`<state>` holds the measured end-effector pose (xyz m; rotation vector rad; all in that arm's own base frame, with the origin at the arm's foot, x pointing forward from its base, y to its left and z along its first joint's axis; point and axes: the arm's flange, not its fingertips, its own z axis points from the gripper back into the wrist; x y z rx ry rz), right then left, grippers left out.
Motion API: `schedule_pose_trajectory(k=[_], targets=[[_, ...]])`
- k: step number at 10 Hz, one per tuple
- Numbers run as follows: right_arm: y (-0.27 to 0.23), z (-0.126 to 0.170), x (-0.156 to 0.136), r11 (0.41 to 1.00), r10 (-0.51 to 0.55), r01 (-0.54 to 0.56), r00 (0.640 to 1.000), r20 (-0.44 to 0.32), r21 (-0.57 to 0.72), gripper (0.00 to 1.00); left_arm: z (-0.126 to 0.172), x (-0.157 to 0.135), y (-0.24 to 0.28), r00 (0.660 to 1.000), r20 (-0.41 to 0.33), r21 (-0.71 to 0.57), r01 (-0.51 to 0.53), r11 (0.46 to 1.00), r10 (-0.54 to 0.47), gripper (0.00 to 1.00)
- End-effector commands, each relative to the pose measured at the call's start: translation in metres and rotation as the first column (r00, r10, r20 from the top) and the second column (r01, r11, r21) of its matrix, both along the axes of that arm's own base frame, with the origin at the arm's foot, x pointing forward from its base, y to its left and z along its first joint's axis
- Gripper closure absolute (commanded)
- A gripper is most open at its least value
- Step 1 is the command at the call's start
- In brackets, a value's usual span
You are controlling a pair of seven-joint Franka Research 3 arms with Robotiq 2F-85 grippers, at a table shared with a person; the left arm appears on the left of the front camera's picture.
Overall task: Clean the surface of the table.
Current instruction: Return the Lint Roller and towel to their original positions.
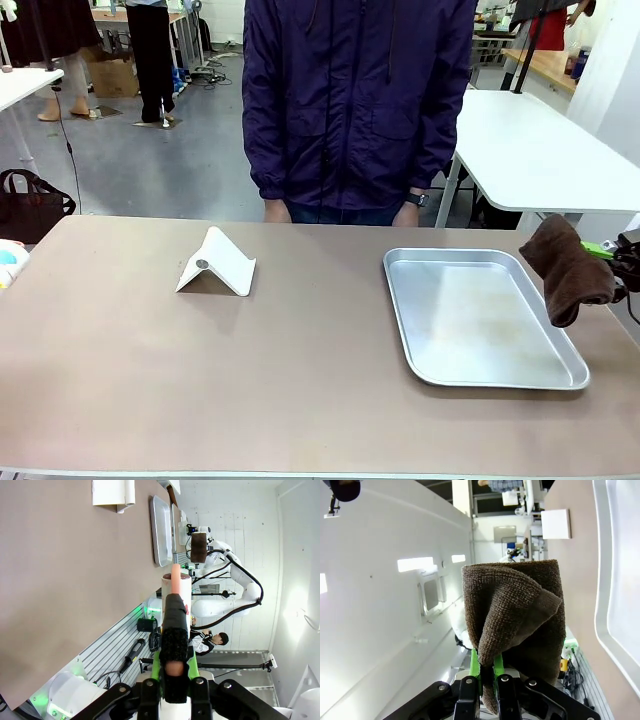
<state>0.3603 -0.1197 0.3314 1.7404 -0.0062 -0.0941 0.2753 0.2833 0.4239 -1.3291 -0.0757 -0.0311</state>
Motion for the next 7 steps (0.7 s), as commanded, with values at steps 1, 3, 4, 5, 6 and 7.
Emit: schedule_pose_trajectory(k=[1,3,4,5,6,7], targets=[[0.0013,0.0029,0.0018,1.0,-0.004,0.004,1.0,0.003,0.005,0.89,0.0053,-0.0014,0.0023,1.0,-0.001,-0.017,-0.001,1.0,0.001,0.9],[0.0013,0.0029,0.0018,1.0,-0.004,0.004,1.0,0.003,0.005,0.89,0.0053,-0.0014,0.0023,1.0,-0.001,-0.017,-0.001,1.0,0.001,0.9],[0.0013,0.0029,0.0018,1.0,-0.004,0.004,1.0,0.003,0.005,0.89,0.0053,-0.0014,0.0023,1.0,-0.001,-0.017,-0.001,1.0,0.001,0.9],[0.0013,0.0029,0.0018,1.0,-0.004,0.004,1.0,0.003,0.005,0.89,0.0053,-0.0014,0.0023,1.0,-0.001,-0.017,-0.001,1.0,0.001,0.9],[0.0013,0.0029,0.0018,1.0,-0.004,0.004,1.0,0.003,0.005,0.89,0.0053,-0.0014,0.0023,1.0,-0.001,-0.017,-0.001,1.0,0.001,0.9],[0.0,0.0,0.0,1.0,0.0,0.0,1.0,0.0,0.0,0.89,0.0053,-0.0014,0.0023,1.0,-0.001,-0.017,-0.001,1.0,0.001,0.9]])
